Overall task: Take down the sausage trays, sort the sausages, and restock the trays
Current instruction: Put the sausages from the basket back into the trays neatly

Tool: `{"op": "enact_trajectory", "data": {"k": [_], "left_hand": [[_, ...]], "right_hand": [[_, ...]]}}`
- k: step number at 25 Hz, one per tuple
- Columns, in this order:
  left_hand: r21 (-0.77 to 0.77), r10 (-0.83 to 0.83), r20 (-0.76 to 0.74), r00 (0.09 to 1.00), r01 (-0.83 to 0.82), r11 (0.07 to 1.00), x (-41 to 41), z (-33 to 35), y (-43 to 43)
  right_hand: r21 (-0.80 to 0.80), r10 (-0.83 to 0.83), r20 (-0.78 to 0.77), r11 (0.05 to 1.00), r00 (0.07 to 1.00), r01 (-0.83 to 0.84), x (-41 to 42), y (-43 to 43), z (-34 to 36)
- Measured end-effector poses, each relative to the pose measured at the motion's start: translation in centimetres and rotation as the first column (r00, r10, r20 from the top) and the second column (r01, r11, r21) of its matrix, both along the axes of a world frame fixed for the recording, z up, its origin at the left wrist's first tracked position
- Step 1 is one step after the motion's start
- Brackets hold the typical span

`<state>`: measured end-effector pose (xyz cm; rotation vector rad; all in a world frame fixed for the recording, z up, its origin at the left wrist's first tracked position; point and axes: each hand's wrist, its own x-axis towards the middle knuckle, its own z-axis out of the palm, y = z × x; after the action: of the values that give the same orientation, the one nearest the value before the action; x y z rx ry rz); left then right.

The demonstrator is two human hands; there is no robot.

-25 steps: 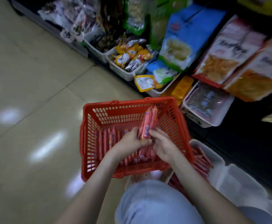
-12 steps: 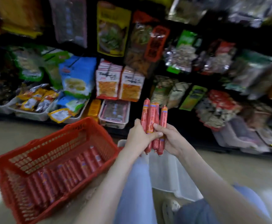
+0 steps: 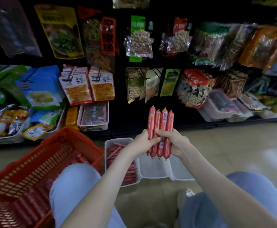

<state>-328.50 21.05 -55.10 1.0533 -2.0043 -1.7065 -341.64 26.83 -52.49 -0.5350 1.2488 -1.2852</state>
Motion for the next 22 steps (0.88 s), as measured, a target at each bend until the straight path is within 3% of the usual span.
{"op": "enact_trajectory", "data": {"k": [5, 8, 12, 16, 19, 21, 22], "left_hand": [[0.174, -0.221, 0.167, 0.961, 0.192, 0.966, -1.5, -3.2, -0.8], [0.217, -0.249, 0.300, 0.921, 0.188, 0.958, -2.5, -6.2, -2.5], [0.261, -0.310, 0.522, 0.795, 0.196, 0.945, -5.1, -12.8, -5.1], [0.281, -0.232, 0.503, 0.833, 0.097, 0.955, -7.9, -20.7, -6.4], [0.100, -0.214, 0.574, 0.790, 0.191, 0.976, -8.7, -25.7, -7.3], [-0.221, -0.063, 0.651, 0.756, 0.268, 0.938, -8.6, -29.0, -8.2], [-0.350, 0.014, 0.676, 0.737, 0.304, 0.886, -8.4, -30.3, -8.6]], "right_hand": [[0.127, 0.010, -0.049, 0.992, 0.999, -0.004, -2.3, -1.1, -5.9], [0.214, 0.032, -0.071, 0.977, 0.997, -0.016, -3.8, -3.3, -10.3], [0.335, 0.168, -0.130, 0.935, 0.977, -0.116, -6.3, -6.1, -16.3], [0.385, 0.247, -0.142, 0.906, 0.959, -0.177, -9.3, -8.5, -22.8], [0.417, 0.239, -0.160, 0.896, 0.958, -0.154, -11.0, -9.9, -27.6], [0.478, 0.324, -0.277, 0.863, 0.905, -0.162, -11.8, -10.8, -31.7], [0.515, 0.429, -0.363, 0.832, 0.827, -0.206, -11.9, -11.1, -33.7]]}}
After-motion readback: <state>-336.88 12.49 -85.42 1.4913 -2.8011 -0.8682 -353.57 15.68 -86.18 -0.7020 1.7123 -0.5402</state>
